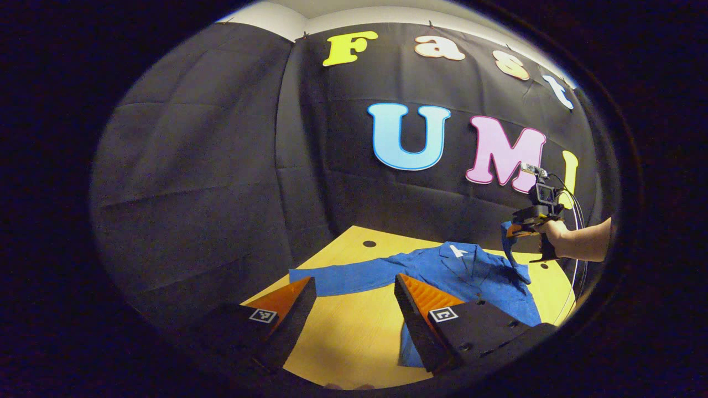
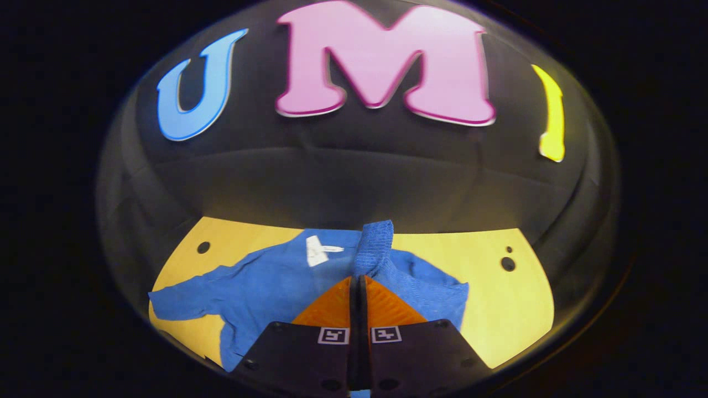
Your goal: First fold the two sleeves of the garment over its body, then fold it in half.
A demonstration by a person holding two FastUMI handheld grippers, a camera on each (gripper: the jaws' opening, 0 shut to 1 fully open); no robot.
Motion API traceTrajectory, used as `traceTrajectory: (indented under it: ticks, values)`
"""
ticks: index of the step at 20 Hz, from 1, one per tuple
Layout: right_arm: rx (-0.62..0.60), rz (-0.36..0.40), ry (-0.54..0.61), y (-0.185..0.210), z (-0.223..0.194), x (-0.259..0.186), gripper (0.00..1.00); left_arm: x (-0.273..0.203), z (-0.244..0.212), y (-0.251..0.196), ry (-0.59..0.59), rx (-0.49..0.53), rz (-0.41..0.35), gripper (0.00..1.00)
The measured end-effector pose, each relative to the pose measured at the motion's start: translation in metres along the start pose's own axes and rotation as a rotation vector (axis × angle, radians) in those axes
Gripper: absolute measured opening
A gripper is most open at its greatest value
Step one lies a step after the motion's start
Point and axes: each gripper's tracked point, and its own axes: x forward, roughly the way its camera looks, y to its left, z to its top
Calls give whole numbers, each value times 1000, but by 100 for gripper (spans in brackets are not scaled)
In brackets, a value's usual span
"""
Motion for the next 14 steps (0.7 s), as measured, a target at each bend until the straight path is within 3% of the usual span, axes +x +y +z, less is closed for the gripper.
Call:
traceTrajectory:
  ticks: [3,9,12,14]
  values:
    - [-46,65,35,66,-18,19,0,3,-11,29,25,-17,64,82]
    - [-121,217,112,185,-85,60,3,16,-39,64,102,-55,118,82]
    - [-210,235,94,207,-100,64,96,35,-55,66,173,-44,116,84]
    - [-250,265,31,208,-90,53,100,58,-60,68,175,-33,115,85]
